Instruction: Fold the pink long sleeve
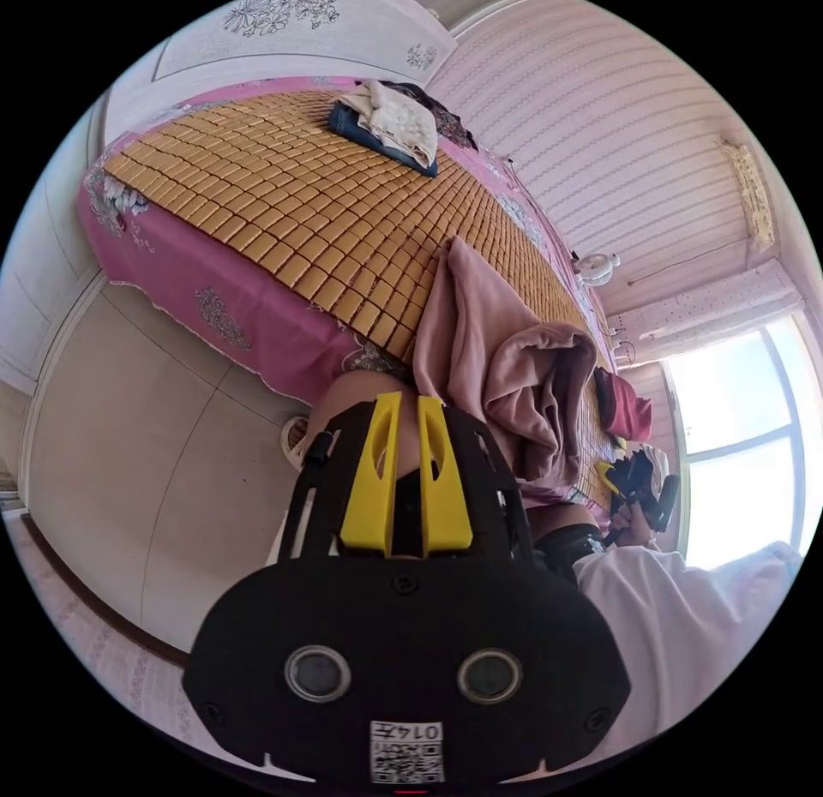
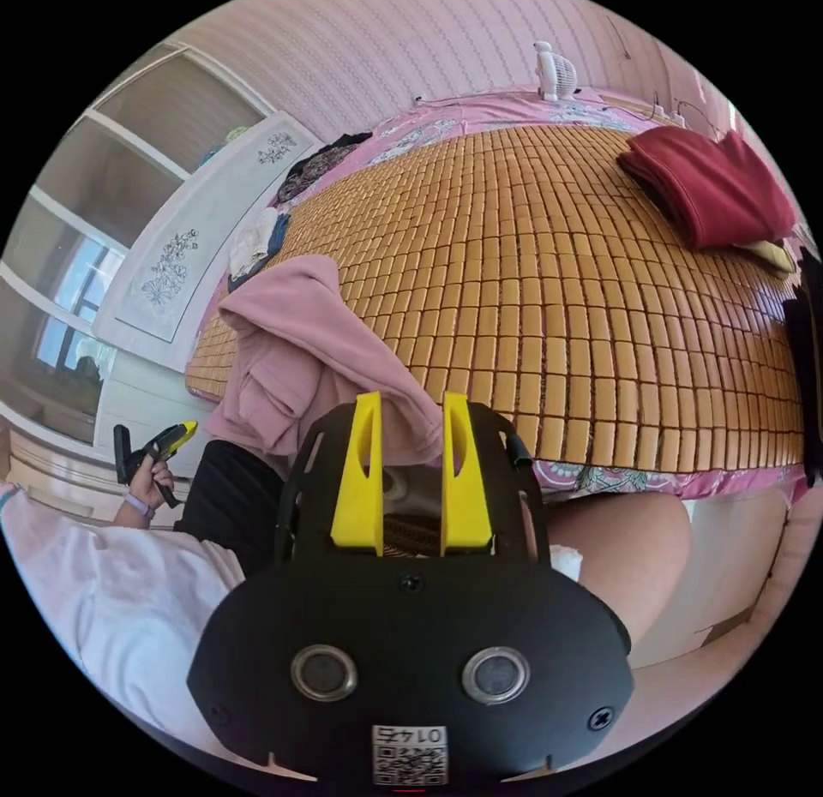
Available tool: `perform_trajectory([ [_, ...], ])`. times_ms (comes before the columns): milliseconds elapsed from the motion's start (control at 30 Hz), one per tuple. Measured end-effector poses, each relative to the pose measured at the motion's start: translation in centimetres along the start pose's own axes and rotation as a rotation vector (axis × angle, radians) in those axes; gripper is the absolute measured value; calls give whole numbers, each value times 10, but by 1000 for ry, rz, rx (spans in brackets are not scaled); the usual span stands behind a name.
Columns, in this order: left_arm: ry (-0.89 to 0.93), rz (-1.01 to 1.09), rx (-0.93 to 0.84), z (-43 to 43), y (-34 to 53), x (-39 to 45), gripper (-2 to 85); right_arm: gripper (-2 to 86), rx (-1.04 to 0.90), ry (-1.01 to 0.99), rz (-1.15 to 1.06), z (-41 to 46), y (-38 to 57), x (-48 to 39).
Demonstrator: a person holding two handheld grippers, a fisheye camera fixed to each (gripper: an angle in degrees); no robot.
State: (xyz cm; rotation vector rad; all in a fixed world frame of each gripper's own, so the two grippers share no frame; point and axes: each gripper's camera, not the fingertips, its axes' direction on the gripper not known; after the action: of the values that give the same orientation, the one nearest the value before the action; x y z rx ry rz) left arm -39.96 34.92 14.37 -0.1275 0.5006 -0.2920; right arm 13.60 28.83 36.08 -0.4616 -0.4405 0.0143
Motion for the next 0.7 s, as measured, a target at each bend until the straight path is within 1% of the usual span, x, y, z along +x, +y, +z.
perform_trajectory([
  [67,29,-12,-12,3,2,0,84,132,-60,51,-72,12,10,-11],
  [133,73,-7,-39,10,4,2,99,137,-67,120,-104,17,18,-16],
  [200,34,27,-104,27,10,10,111,137,-77,170,-125,21,27,-19],
  [300,-9,69,-222,52,23,21,117,113,-164,218,-126,32,40,-20],
  [333,-33,86,-218,52,26,25,112,93,-160,270,-140,28,46,-23],
  [367,-72,126,-232,52,33,32,101,65,-190,266,-156,25,51,-25],
  [400,-85,149,-243,53,39,36,80,52,-199,249,-161,23,54,-25],
  [467,-21,157,-259,55,51,40,52,31,-187,153,-179,6,66,-24],
  [533,-41,186,-260,55,64,46,23,25,-156,76,-148,-12,75,-18],
  [600,-30,231,-231,45,81,58,1,21,-96,-36,-108,-36,84,-10],
  [633,-17,244,-215,40,85,62,-1,19,-49,-123,-83,-55,89,-3],
  [667,15,272,-170,27,92,70,-5,18,1,-198,-61,-74,94,3],
  [700,47,303,-120,10,97,80,-7,17,30,-228,-56,-84,95,5],
])
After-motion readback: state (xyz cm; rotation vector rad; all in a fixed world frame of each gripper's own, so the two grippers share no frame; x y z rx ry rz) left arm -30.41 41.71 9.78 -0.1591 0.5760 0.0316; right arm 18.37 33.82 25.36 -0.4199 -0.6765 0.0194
